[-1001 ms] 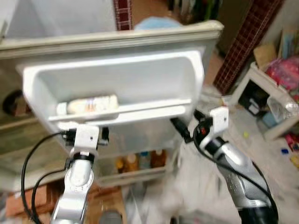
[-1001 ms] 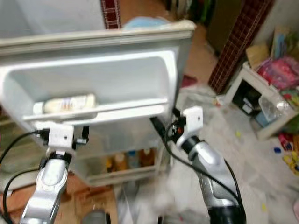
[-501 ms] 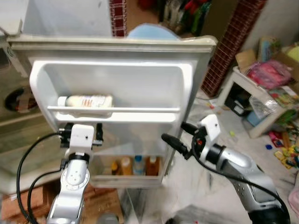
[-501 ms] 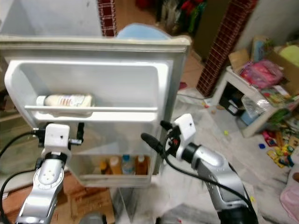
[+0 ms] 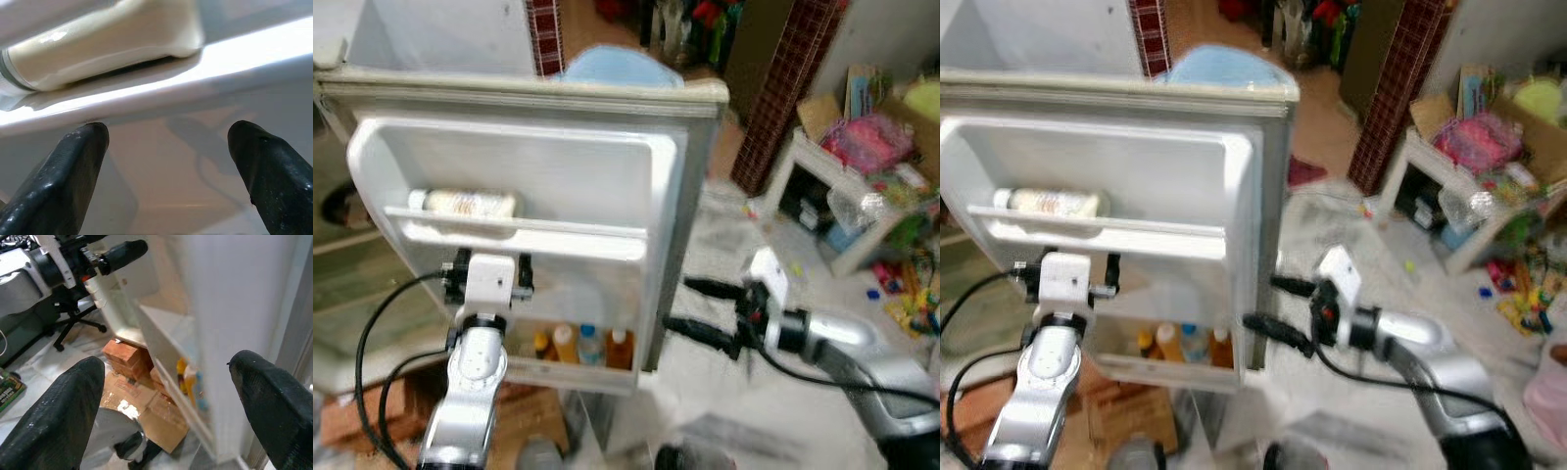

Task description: Restocking fridge

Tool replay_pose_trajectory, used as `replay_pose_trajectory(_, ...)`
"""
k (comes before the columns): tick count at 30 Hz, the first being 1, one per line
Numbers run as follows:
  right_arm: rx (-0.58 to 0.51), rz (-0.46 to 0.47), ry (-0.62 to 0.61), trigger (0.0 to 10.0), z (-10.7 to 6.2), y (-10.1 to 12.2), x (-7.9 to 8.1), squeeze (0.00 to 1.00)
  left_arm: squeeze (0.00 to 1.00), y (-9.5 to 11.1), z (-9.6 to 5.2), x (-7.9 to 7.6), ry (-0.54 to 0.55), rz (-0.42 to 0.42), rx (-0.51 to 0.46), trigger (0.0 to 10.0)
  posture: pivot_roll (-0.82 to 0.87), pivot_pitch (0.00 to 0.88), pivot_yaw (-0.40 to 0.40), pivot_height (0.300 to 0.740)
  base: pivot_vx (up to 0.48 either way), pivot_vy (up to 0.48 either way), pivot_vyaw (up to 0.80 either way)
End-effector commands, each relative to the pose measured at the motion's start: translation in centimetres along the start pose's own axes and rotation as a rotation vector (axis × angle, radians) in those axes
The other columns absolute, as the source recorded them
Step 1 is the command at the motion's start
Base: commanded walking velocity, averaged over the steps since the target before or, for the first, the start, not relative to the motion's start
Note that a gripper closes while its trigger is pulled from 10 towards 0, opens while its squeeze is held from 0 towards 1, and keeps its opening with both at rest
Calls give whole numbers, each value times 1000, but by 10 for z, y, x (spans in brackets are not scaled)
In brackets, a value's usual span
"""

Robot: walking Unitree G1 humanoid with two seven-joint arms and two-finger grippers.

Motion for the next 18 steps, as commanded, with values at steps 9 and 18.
replay_pose_trajectory(9,38,6,-2,10000,-3,-4,-11,0,0,6,2,2,14,15,-24,10000,33,0,12,740,0,-315,0)
replay_pose_trajectory(18,-284,-48,-357,10000,10,46,-51,0,0,-1,5,13,59,-62,14,10000,34,0,12,740,0,0,0)
Point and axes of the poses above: a point about 5 cm out from each wrist's last joint towards the gripper, its own z axis pointing out of the wrist towards the gripper, its own y axis along the axis of the wrist's last joint, x = y × z, the point moved 3 cm from there along z, pointing out of the wrist towards the gripper, and after that the axes turned 8 degrees about z, right-handed, at the moved point
